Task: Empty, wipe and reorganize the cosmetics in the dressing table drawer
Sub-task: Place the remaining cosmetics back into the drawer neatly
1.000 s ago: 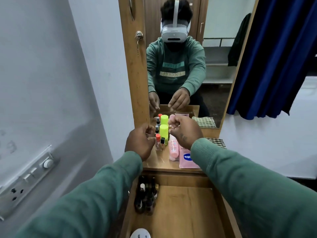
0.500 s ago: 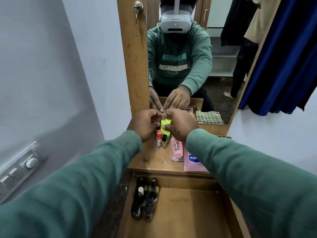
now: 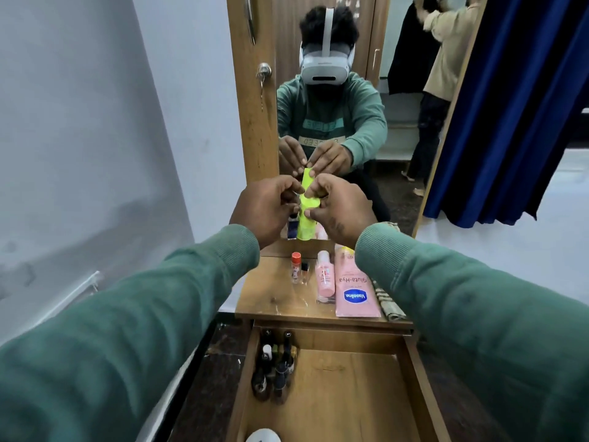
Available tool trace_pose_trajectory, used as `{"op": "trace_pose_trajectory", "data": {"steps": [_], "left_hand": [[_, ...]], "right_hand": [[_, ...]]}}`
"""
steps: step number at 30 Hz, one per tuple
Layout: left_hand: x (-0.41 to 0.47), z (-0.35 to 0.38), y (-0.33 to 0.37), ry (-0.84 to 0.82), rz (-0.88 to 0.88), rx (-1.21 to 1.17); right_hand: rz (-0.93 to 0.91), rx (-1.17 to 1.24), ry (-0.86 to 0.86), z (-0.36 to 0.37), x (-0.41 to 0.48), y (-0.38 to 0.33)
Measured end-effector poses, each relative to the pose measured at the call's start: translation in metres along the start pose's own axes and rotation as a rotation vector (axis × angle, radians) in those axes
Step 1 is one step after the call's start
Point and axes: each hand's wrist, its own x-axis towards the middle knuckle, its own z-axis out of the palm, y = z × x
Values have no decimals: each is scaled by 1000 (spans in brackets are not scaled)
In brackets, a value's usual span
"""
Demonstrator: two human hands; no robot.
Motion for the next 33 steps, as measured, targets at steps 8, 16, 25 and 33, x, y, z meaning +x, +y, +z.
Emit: {"op": "trace_pose_trajectory", "data": {"steps": [8, 16, 25, 33], "left_hand": [[-71, -15, 39, -18, 20, -68], [-156, 30, 23, -161, -91, -103], [-197, 75, -6, -208, -264, -125], [-203, 104, -18, -207, -225, -16]], "right_hand": [[-17, -2, 3, -18, -82, -15], [88, 47, -78, 19, -179, 24], [126, 3, -109, 66, -211, 61], [130, -69, -106, 91, -218, 92]]}}
